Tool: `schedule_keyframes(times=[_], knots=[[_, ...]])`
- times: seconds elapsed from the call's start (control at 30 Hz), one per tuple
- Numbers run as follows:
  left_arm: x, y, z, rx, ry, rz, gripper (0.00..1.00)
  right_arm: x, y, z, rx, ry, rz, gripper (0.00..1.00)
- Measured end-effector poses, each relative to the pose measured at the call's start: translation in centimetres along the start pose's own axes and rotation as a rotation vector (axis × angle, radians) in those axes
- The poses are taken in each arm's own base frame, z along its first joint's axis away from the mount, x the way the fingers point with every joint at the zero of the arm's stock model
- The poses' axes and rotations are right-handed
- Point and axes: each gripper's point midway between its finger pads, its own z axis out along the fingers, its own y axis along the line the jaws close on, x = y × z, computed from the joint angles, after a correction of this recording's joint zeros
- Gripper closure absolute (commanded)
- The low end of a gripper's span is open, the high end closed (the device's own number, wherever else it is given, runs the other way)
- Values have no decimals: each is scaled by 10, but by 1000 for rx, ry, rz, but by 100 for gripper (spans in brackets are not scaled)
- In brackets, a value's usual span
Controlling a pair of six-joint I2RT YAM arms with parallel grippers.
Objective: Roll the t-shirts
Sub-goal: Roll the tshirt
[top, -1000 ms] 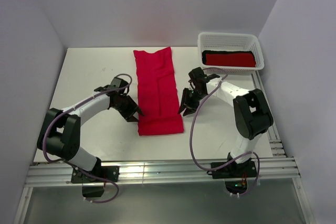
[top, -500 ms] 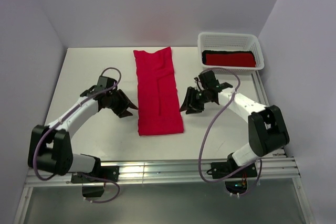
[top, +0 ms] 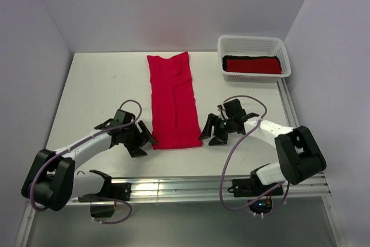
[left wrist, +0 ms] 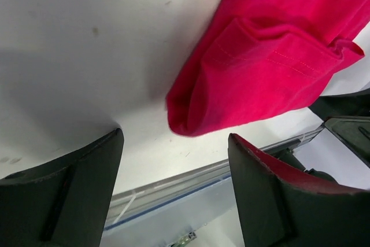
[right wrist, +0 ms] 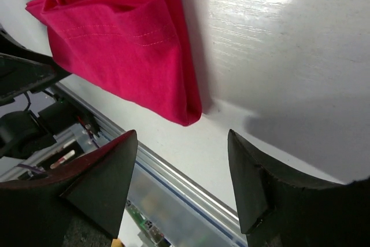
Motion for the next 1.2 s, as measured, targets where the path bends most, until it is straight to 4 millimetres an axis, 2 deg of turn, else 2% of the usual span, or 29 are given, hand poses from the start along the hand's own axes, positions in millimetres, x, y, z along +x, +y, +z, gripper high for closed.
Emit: schedule_keyframes(times=[0.2,0.4,0.6,0.9,1.2], knots=[[7,-11,12,67,2,-25,23,11,-8,8,-16,3,62,30],[4,-20,17,119,-7,-79,26,12,-2,12,-62,-5,120,31],[2,-23,23,118,-1,-104,35,9,0,17,-57,-21,152,36],[0,-23,28,98,10,-123,42,7,4,26,-72,-14,194,44],[0,-22,30,87,16,-119,49,4,-4,32,-34,-35,213,82]])
